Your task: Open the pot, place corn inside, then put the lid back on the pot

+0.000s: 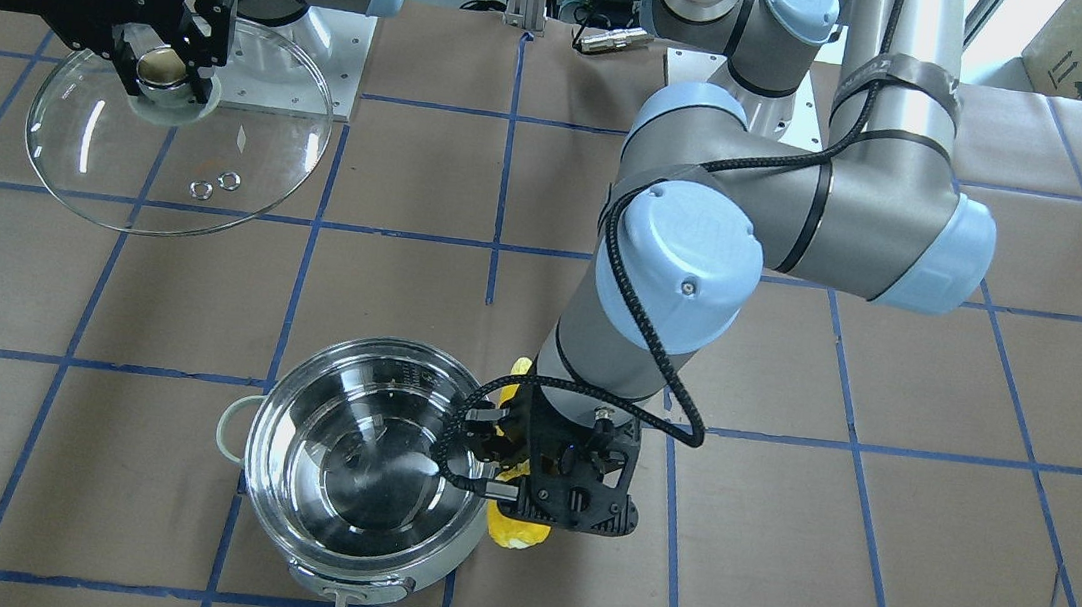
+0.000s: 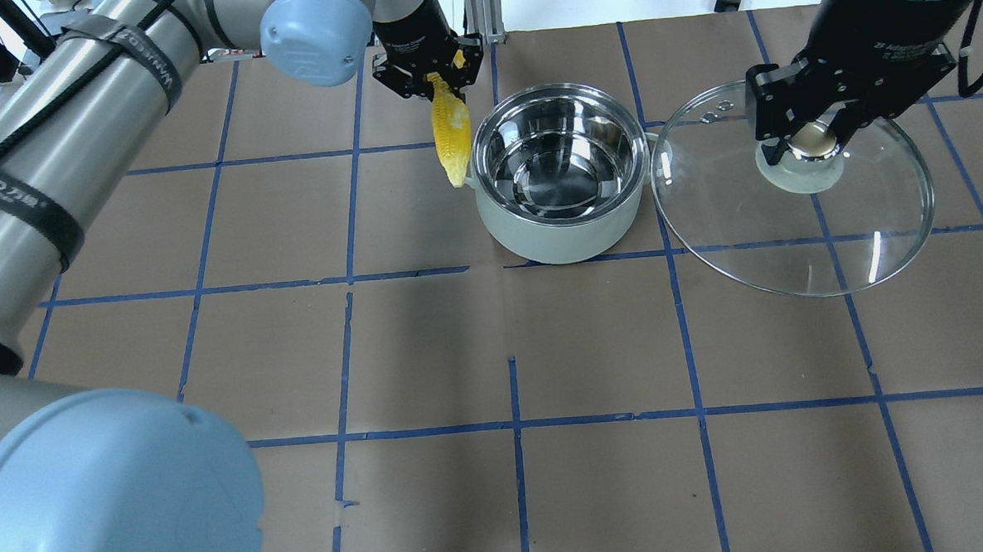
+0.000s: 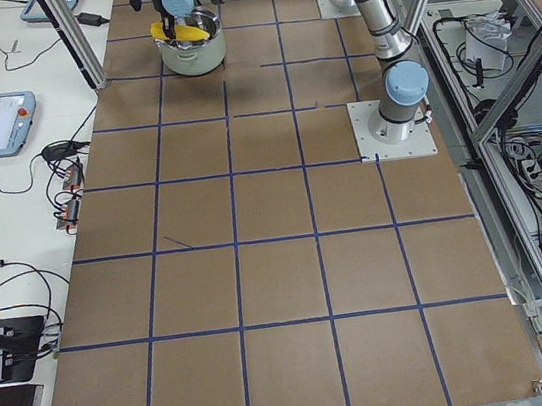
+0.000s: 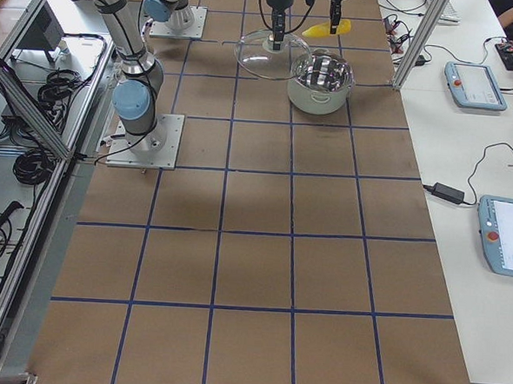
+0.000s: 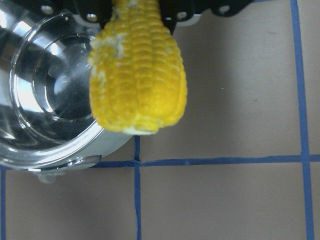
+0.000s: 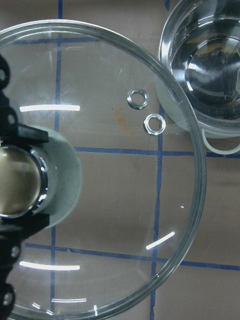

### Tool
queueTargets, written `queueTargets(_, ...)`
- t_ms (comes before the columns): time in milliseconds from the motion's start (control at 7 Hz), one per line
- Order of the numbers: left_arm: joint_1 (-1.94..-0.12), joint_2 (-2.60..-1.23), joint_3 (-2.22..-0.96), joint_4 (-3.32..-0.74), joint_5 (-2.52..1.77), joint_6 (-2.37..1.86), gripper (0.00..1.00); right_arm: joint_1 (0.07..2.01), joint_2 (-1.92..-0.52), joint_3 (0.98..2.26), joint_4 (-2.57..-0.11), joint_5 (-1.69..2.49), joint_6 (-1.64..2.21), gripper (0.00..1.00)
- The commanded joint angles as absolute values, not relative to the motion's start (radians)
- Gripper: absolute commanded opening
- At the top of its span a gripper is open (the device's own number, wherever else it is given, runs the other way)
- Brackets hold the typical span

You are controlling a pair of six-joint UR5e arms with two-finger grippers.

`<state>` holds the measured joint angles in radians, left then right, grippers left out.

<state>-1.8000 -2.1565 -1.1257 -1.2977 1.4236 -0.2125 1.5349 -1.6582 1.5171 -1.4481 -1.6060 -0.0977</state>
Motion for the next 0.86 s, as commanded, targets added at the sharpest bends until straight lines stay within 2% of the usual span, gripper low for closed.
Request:
queueTargets(0, -1.842, -2.216, -1.045, -1.304, 1.428, -0.244, 0.06, 1.537, -1.658, 1.517, -1.448, -1.606, -0.097, 0.16)
queueTargets(143, -1.861, -2.227, -1.045, -1.299, 1.431, -0.267, 0.09, 1.537, -1.658, 1.517, -1.448, -1.606, -0.097, 0.16)
queueTargets(286, -1.870, -2.250, -1.048, -1.290, 1.433, -0.268, 0.17, 1.537, -1.658, 1.517, -1.448, -1.606, -0.097, 0.15)
queueTargets(429, -1.876, -2.269, -1.040, -1.287, 1.433, -0.271, 0.31, 1.537, -1.657, 1.517, -1.448, -1.605, -0.097, 0.16)
queueTargets(571, -1.881, -2.279, -1.040, -1.287, 1.434, -0.284, 0.67, 1.537, -1.657, 1.520, -1.448, -1.605, -0.097, 0.16)
queueTargets(714, -1.888, -2.278, -1.039, -1.279, 1.433, -0.334, 0.95, 1.537, -1.658, 1.528, -1.450, -1.605, -0.097, 0.16)
